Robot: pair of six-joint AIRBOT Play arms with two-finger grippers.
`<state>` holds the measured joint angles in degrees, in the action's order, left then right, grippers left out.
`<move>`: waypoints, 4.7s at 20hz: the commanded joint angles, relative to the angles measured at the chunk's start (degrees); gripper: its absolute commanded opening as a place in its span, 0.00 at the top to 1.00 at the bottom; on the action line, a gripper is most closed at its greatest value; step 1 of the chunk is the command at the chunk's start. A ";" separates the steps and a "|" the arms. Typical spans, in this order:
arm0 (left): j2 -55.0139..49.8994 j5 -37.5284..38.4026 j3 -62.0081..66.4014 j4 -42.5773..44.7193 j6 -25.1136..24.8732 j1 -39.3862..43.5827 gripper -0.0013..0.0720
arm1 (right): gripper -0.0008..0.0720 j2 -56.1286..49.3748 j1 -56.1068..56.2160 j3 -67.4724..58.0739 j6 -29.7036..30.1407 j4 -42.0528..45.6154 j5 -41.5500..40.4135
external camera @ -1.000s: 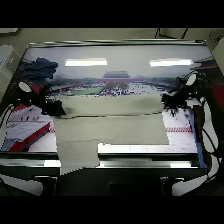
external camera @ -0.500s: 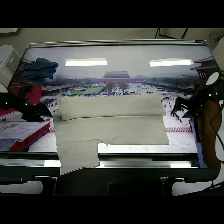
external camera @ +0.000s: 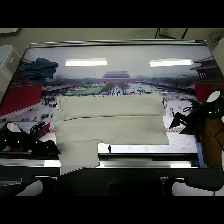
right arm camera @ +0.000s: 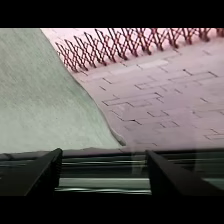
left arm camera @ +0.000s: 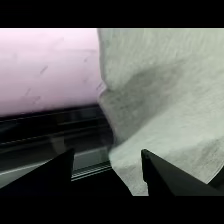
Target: Fold the clothes and pants, and hang the long-sleeved shirts on hangers.
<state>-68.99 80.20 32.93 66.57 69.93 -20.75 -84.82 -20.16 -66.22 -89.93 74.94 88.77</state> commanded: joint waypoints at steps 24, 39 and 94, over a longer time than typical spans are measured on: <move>1.20 0.66 2.86 -8.11 -2.67 -0.22 0.94 | 0.94 0.37 2.97 11.54 6.84 -9.79 -10.01; -28.52 -6.19 54.82 -8.17 11.74 8.35 0.94 | 0.93 -16.00 9.07 -21.57 -5.66 -14.93 -26.91; -42.95 -34.40 55.78 -38.21 12.87 51.87 0.95 | 0.93 7.30 35.71 -23.87 -12.35 -21.03 -17.77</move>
<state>-114.39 40.18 88.71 18.24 84.14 37.47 -73.78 12.23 -90.06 -102.28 55.07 77.69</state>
